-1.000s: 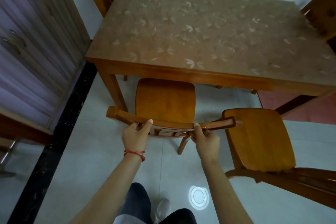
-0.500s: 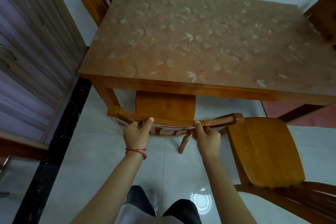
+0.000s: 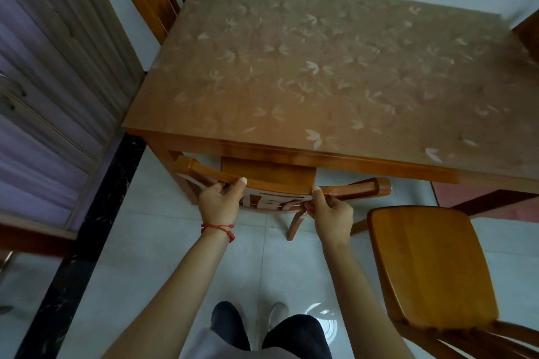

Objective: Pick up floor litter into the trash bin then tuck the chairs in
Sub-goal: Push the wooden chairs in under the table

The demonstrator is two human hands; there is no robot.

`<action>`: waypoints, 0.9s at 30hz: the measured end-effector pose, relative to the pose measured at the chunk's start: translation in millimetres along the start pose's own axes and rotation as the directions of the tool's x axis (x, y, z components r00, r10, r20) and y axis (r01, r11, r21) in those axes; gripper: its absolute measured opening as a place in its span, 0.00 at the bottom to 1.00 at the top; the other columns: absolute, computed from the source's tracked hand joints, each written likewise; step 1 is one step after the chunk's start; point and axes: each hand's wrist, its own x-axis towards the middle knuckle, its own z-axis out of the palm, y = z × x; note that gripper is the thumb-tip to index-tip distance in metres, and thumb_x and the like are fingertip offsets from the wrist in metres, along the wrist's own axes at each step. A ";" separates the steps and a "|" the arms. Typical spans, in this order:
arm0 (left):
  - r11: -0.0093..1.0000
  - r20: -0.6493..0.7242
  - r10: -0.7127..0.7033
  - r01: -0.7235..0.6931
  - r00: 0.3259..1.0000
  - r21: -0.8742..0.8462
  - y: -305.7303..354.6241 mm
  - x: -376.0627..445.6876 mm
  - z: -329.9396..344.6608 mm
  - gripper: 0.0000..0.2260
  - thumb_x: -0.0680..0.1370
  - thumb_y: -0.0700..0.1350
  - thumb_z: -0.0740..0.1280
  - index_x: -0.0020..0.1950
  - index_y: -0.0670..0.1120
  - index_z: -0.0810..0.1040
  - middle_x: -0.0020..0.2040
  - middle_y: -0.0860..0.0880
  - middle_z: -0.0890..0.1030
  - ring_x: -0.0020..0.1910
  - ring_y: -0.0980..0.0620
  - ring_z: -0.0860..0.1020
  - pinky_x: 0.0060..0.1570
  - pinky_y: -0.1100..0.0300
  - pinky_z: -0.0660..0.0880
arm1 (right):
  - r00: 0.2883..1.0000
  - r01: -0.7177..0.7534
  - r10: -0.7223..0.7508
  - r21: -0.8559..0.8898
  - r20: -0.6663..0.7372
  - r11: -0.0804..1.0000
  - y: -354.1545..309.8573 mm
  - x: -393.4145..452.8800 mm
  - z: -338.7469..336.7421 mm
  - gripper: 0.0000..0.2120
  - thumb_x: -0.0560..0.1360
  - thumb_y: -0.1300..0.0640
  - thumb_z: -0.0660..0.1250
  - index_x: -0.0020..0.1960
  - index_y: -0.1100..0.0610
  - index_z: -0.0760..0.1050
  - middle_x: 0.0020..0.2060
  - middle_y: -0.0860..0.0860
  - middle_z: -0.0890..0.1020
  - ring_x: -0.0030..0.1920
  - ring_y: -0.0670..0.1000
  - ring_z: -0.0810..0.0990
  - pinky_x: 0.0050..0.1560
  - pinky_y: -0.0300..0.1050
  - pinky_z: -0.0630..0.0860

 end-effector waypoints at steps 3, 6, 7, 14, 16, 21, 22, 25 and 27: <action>1.000 0.001 -0.003 0.003 1.000 -0.009 4.5 8.6 7.6 0.09 0.71 0.45 0.71 0.32 0.46 0.78 0.35 0.47 0.82 0.42 0.46 0.82 0.51 0.47 0.78 | 1.000 0.008 -0.008 -0.006 0.008 1.000 -6.8 10.9 1.5 0.14 0.75 0.51 0.64 0.35 0.58 0.77 0.33 0.52 0.82 0.36 0.49 0.82 0.41 0.41 0.77; 1.000 0.002 -0.009 0.009 1.000 -0.019 8.9 15.7 13.4 0.08 0.72 0.46 0.71 0.33 0.47 0.78 0.36 0.48 0.82 0.43 0.46 0.82 0.51 0.48 0.77 | 1.000 0.017 -0.017 -0.009 0.014 1.000 -10.2 21.5 4.3 0.15 0.75 0.51 0.64 0.36 0.60 0.78 0.34 0.54 0.83 0.37 0.51 0.83 0.43 0.44 0.79; 1.000 0.000 -0.008 0.008 1.000 -0.020 10.4 17.7 15.1 0.08 0.72 0.46 0.71 0.33 0.47 0.78 0.37 0.48 0.82 0.43 0.46 0.82 0.52 0.48 0.77 | 1.000 0.015 -0.015 -0.012 0.012 1.000 -11.1 24.8 5.2 0.16 0.75 0.50 0.64 0.37 0.62 0.79 0.34 0.55 0.83 0.37 0.51 0.83 0.44 0.45 0.79; 0.998 -0.003 -0.020 0.020 1.000 -0.055 22.6 35.1 23.6 0.06 0.72 0.45 0.71 0.35 0.48 0.79 0.37 0.50 0.82 0.43 0.47 0.82 0.53 0.48 0.77 | 1.000 0.002 -0.002 0.001 0.025 1.000 -20.2 41.4 13.7 0.18 0.75 0.49 0.64 0.35 0.62 0.78 0.33 0.54 0.83 0.38 0.54 0.83 0.46 0.49 0.80; 0.998 -0.005 -0.022 0.022 1.000 -0.065 25.5 39.3 24.8 0.06 0.72 0.45 0.71 0.35 0.48 0.78 0.37 0.50 0.81 0.43 0.47 0.82 0.53 0.48 0.77 | 1.000 0.000 0.000 0.004 0.025 1.000 -22.4 45.1 17.2 0.17 0.75 0.49 0.65 0.33 0.59 0.77 0.32 0.53 0.82 0.38 0.54 0.83 0.46 0.50 0.80; 0.996 -0.010 -0.015 0.014 1.000 -0.092 25.2 41.0 26.0 0.06 0.72 0.42 0.71 0.35 0.47 0.78 0.37 0.49 0.81 0.41 0.51 0.81 0.52 0.48 0.78 | 1.000 0.014 -0.014 -0.013 0.022 1.000 -19.7 47.2 18.8 0.17 0.75 0.49 0.64 0.33 0.58 0.77 0.32 0.54 0.83 0.38 0.52 0.83 0.45 0.48 0.80; 0.996 -0.009 -0.016 0.015 1.000 -0.092 24.7 41.3 26.0 0.06 0.72 0.42 0.70 0.35 0.46 0.79 0.37 0.49 0.81 0.41 0.51 0.81 0.52 0.49 0.78 | 1.000 0.017 -0.017 -0.017 0.022 1.000 -19.5 47.7 18.9 0.16 0.75 0.49 0.64 0.33 0.58 0.77 0.32 0.53 0.83 0.38 0.52 0.83 0.45 0.47 0.80; 0.996 -0.006 -0.017 0.016 1.000 -0.083 24.5 41.9 26.1 0.06 0.72 0.43 0.70 0.35 0.46 0.78 0.37 0.49 0.81 0.41 0.50 0.82 0.51 0.49 0.78 | 1.000 0.017 -0.017 -0.025 0.024 1.000 -20.4 47.7 19.6 0.16 0.75 0.49 0.64 0.35 0.59 0.78 0.33 0.53 0.83 0.38 0.51 0.83 0.43 0.44 0.79; 0.998 -0.008 -0.017 0.016 1.000 -0.067 24.0 42.6 25.7 0.06 0.72 0.44 0.70 0.35 0.46 0.78 0.37 0.50 0.81 0.42 0.50 0.82 0.52 0.49 0.78 | 1.000 0.020 -0.019 -0.025 0.015 0.999 -19.4 47.9 20.1 0.17 0.75 0.49 0.64 0.35 0.60 0.78 0.33 0.54 0.83 0.37 0.52 0.83 0.43 0.44 0.79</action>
